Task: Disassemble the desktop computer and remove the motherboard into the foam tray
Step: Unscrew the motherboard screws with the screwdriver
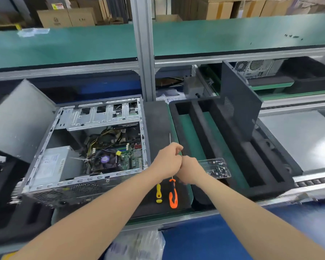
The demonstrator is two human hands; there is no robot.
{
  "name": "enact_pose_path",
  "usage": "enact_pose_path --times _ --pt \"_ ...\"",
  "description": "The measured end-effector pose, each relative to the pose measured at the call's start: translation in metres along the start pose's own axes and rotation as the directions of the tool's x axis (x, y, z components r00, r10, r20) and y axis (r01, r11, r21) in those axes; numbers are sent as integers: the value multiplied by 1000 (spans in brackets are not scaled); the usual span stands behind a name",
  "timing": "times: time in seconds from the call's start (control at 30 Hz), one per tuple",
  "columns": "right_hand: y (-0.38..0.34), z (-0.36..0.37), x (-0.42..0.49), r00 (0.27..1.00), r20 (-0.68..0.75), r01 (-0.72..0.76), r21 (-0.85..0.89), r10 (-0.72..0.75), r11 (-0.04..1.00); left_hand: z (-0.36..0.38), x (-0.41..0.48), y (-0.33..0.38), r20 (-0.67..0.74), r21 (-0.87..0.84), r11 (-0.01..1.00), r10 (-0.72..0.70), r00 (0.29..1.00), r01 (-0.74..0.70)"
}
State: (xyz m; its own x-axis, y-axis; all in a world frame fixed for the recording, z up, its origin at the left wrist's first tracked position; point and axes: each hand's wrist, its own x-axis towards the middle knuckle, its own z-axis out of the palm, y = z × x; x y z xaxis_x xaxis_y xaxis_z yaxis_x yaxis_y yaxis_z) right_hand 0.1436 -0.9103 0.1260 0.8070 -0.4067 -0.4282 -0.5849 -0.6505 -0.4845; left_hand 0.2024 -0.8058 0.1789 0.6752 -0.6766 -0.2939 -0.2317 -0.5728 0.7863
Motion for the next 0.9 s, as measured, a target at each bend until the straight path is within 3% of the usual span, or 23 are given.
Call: enact_pose_path --times 0.2,0.3,0.4,0.53,0.67,0.9 --pt "10 27 -14 992 47 -123 114 119 986 29 11 -16 91 -391 837 -378 921 382" --pt "9 34 -17 985 29 -175 82 173 981 36 14 -33 152 -416 754 -494 856 509" --pt "3 38 -18 981 53 -190 80 186 979 39 16 -42 181 -390 733 -532 827 557" --pt "-1 43 -13 989 -6 -145 150 147 978 37 13 -42 172 -364 788 -467 867 496" --pt "-13 38 -14 988 -149 4 243 33 970 28 9 -29 94 -321 889 -313 945 327" --pt "-55 -15 -9 891 -442 322 468 -97 823 -46 11 1 -121 -418 908 -28 992 -26"
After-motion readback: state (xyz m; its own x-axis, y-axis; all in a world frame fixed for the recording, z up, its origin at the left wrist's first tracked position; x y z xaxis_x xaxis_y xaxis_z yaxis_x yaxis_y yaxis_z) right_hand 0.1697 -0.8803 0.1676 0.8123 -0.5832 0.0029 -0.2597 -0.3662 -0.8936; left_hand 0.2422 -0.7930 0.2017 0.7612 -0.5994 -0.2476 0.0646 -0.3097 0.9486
